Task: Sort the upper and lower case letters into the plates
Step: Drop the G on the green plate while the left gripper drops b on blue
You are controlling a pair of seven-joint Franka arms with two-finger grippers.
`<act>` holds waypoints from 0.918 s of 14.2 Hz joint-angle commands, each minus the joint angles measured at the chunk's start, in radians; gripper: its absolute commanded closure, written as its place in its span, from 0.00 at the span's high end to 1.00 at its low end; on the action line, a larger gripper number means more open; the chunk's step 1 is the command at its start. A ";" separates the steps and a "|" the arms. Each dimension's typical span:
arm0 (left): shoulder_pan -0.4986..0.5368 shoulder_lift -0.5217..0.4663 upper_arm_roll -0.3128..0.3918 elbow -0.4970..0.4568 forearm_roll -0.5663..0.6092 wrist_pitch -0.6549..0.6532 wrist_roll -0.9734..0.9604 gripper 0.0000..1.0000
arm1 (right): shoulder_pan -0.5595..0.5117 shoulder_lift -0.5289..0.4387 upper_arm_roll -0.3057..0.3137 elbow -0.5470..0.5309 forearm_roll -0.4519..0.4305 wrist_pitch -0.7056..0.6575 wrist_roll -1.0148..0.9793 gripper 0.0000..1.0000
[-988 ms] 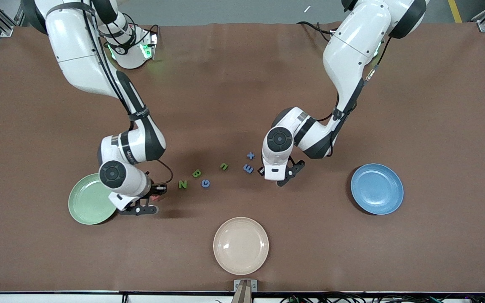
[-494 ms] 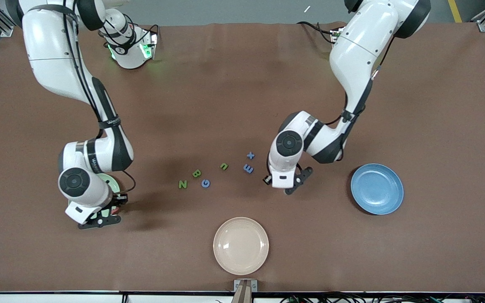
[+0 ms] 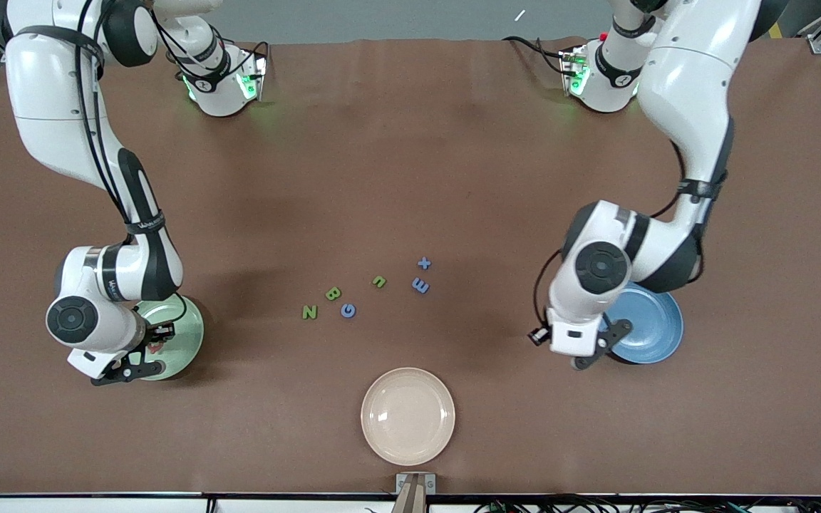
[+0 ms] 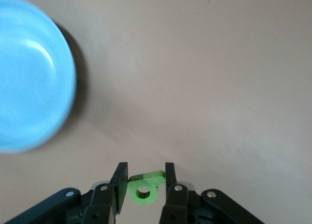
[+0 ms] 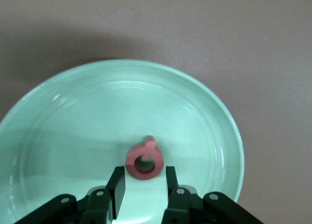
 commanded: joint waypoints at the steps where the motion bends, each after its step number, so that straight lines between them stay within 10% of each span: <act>1: 0.065 -0.014 -0.008 -0.040 0.015 -0.019 0.130 0.00 | 0.002 -0.015 0.020 -0.005 -0.008 0.007 0.003 0.64; 9: 0.222 0.021 -0.005 -0.091 0.030 -0.014 0.358 0.05 | 0.106 -0.041 0.152 0.032 0.061 -0.008 0.309 0.68; 11: 0.248 0.035 -0.006 -0.091 0.047 -0.008 0.364 0.38 | 0.166 -0.036 0.169 0.026 0.061 -0.008 0.444 0.70; 13: 0.251 0.033 -0.006 -0.097 0.069 -0.008 0.361 0.97 | 0.235 -0.032 0.171 0.019 0.061 -0.007 0.566 0.72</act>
